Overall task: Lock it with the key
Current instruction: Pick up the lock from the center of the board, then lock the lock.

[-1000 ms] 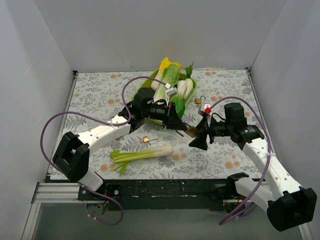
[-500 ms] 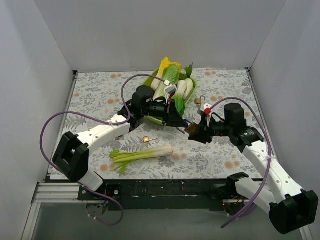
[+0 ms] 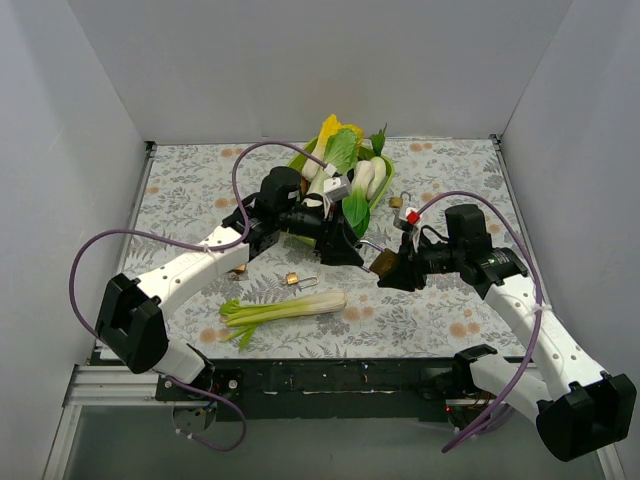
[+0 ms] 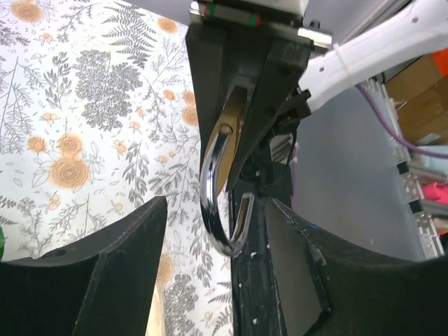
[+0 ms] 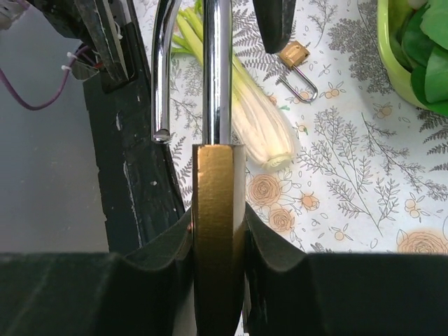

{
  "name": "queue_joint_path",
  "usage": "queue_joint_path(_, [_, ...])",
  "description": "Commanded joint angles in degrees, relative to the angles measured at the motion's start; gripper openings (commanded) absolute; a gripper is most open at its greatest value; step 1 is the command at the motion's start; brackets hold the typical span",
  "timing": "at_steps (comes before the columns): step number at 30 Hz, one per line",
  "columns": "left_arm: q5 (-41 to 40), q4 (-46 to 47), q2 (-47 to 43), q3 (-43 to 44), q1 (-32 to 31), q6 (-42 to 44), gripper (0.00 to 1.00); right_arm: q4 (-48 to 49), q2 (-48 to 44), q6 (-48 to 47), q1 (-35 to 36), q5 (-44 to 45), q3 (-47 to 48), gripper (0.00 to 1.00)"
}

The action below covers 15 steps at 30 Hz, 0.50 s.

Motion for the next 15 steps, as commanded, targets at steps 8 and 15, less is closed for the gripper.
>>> queue_joint_path(8, [-0.1,-11.2,-3.7,2.5,-0.4,13.3,0.35,2.2,-0.7,-0.4,0.4,-8.0,5.5,0.01])
queue_joint_path(15, [0.0,-11.0,-3.7,2.7,-1.2,13.4,0.06,0.9,-0.8,-1.7,1.2,-7.5,6.3,0.01])
